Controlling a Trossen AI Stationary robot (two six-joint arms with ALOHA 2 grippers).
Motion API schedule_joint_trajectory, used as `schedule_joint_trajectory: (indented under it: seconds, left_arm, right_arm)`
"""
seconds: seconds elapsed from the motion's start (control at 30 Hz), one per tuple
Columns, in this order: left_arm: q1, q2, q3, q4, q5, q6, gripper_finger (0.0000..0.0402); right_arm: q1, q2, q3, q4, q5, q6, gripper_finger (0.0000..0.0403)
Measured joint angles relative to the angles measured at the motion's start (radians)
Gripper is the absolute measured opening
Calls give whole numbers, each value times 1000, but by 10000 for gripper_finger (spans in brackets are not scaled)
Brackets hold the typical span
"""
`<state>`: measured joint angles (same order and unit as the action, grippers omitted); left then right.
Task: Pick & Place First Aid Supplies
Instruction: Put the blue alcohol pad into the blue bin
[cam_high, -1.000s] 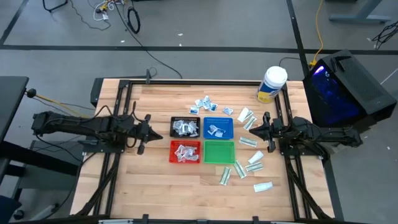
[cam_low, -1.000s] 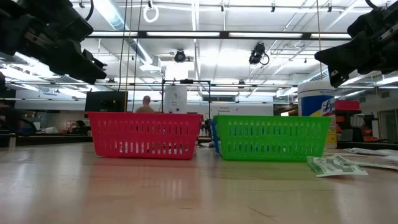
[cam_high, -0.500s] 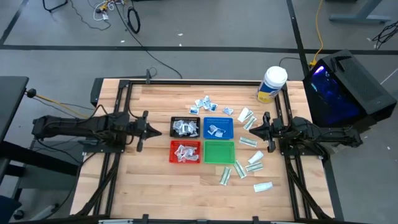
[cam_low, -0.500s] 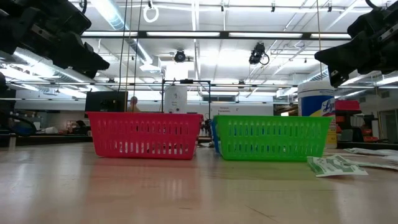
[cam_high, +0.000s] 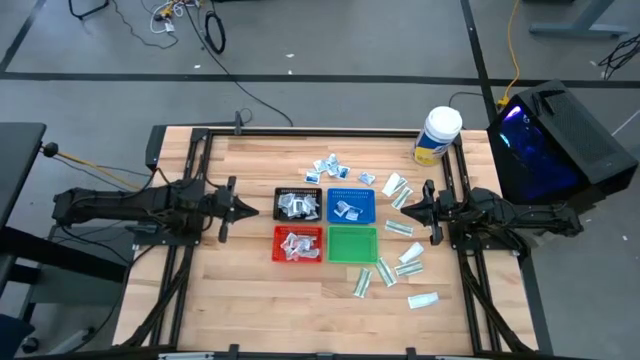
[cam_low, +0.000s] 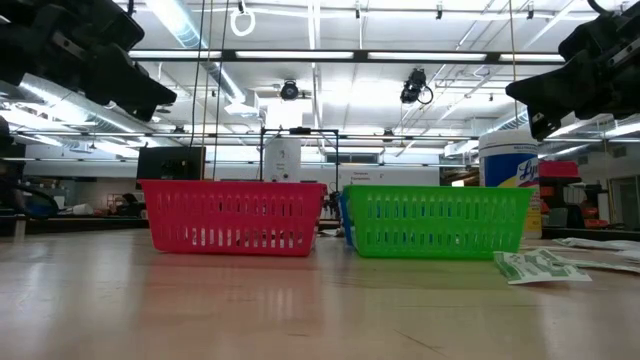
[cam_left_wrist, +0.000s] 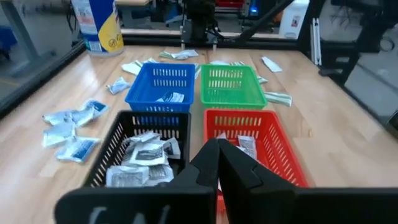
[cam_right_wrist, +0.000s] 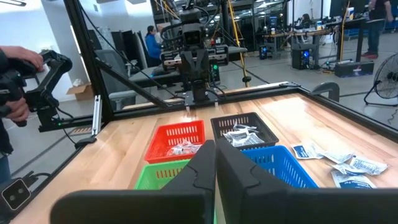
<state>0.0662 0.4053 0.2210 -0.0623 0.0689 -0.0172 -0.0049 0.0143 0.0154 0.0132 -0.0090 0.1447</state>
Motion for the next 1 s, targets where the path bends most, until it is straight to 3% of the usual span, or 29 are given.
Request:
schedule_joint_trajectory:
  seconds: [0.23,0.4,0.83,1.0]
  left_arm:
    - [0,30,56,-9,-34,-36,20]
    - [24,107,108,-11,-60,14,47]
    - [165,351,222,-9,-46,56,218]
    - [232,478,293,-10,-46,55,266]
  right_arm:
    - [0,0,0,0,0,0,18]
    - [0,0,0,0,0,0,18]
    - [0,0,0,0,0,0,18]
    - [0,0,0,0,0,0,18]
